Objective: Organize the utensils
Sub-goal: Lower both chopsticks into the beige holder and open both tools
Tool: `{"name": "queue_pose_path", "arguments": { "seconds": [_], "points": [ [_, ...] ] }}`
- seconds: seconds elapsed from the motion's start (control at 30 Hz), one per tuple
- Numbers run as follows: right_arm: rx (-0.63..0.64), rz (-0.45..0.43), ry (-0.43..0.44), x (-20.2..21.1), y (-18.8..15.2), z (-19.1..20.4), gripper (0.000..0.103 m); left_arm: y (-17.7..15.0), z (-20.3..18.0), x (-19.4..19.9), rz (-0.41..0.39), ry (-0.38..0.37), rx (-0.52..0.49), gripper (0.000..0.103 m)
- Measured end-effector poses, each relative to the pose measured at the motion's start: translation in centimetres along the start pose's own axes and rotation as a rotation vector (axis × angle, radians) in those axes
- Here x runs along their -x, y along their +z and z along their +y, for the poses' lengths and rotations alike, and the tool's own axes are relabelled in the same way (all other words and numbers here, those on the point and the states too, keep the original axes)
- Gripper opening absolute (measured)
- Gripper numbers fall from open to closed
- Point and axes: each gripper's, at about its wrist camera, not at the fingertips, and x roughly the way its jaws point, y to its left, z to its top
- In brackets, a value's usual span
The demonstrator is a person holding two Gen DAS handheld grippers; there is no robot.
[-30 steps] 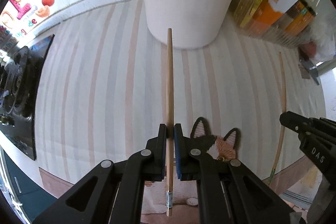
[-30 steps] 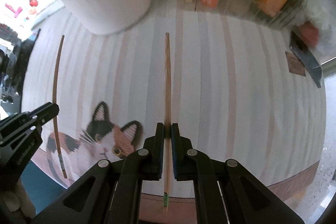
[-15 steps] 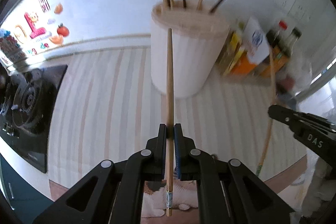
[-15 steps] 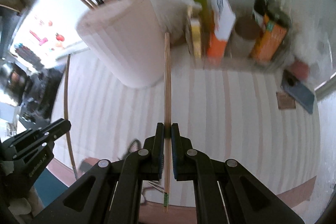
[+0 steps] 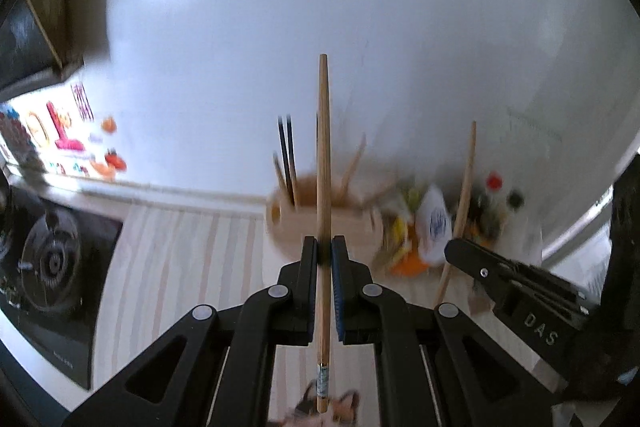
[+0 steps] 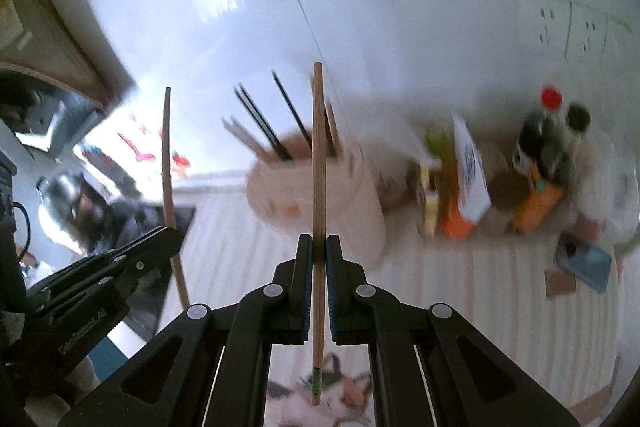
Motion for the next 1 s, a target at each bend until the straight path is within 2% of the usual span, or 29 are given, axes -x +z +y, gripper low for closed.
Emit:
{"name": "queue_pose_path", "arguments": {
  "seconds": [0.2, 0.5, 0.7, 1.0],
  "points": [
    [-0.044, -0.134, 0.020, 0.7, 5.8, 0.8, 0.007, 4.4, 0.9, -1.7, -0.049, -0.015, 0.075, 0.005],
    [-0.068, -0.275, -0.044, -1.8, 12.1, 0.9, 0.007, 8.6, 2.0, -6.0, -0.086, -0.010, 0.134, 0.004],
    [-0.100, -0.342, -0.048, -4.3, 13.8, 0.7, 0.007, 9.5, 2.5, -8.7, -0.131, -0.009, 0.154, 0.005],
    [-0.085, -0.422, -0.099, -7.6, 13.6, 1.1, 0.007, 8.8, 2.9, -11.8, -0.174, 0.026, 0.152, 0.004]
  ]
}}
